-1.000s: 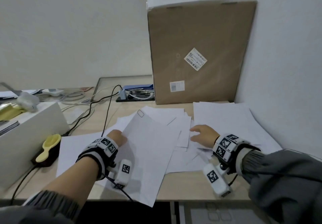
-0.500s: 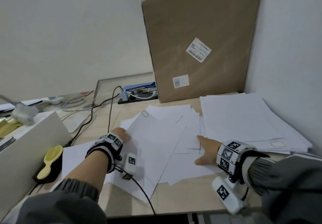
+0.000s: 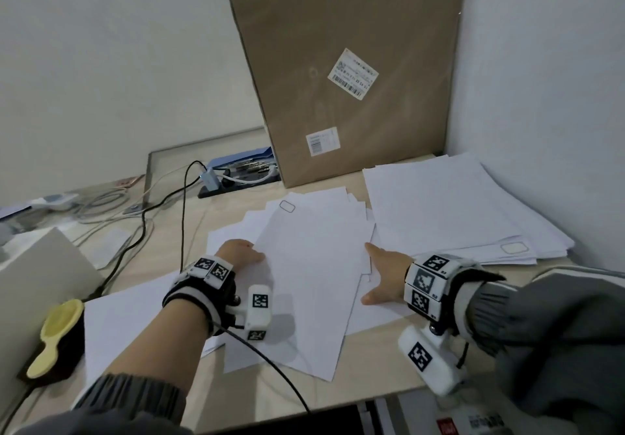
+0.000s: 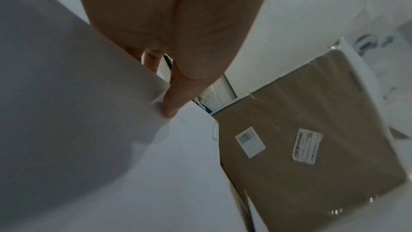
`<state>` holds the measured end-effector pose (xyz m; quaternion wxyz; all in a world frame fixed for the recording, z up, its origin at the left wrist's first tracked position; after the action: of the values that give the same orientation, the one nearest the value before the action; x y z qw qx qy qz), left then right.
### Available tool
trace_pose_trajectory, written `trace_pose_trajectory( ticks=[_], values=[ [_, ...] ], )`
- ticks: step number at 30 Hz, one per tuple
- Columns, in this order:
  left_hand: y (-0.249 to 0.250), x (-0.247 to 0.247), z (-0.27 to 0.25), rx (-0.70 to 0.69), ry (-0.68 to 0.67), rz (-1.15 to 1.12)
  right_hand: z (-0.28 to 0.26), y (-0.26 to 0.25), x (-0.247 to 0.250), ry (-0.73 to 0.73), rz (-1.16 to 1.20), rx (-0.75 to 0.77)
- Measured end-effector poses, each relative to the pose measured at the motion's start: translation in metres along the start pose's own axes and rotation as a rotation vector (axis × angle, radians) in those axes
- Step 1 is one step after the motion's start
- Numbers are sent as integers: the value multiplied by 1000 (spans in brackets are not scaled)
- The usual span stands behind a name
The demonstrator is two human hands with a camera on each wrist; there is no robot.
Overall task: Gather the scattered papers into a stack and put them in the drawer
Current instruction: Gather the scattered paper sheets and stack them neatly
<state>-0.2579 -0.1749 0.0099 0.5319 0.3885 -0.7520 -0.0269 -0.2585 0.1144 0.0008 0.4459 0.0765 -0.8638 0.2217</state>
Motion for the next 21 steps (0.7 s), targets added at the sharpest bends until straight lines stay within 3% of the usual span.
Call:
trace_pose_trajectory(
  ticks=[5, 12, 16, 21],
  values=[
    [0, -2, -15, 73, 61, 269, 0, -1, 0, -19, 32, -18],
    [2, -9, -30, 11, 3, 293, 0, 1, -1, 23, 120, -27],
    [0, -20, -35, 11, -18, 282, 1, 6, 9, -45, 346, 1],
    [-2, -23, -38, 12, -11, 197, 8, 9, 37, -18, 671, -74]
  ],
)
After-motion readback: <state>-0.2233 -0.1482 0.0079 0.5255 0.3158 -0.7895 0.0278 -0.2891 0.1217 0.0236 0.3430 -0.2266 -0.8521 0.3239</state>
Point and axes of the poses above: each hand's wrist, its own z-axis towards the middle knuckle, its own x-axis out of the back of the hand, y = z × x, the point moved 3 cm from there along z, towards the middle knuckle, and after that the axes turned 10 degrees about -y, right-handed, at the moved point
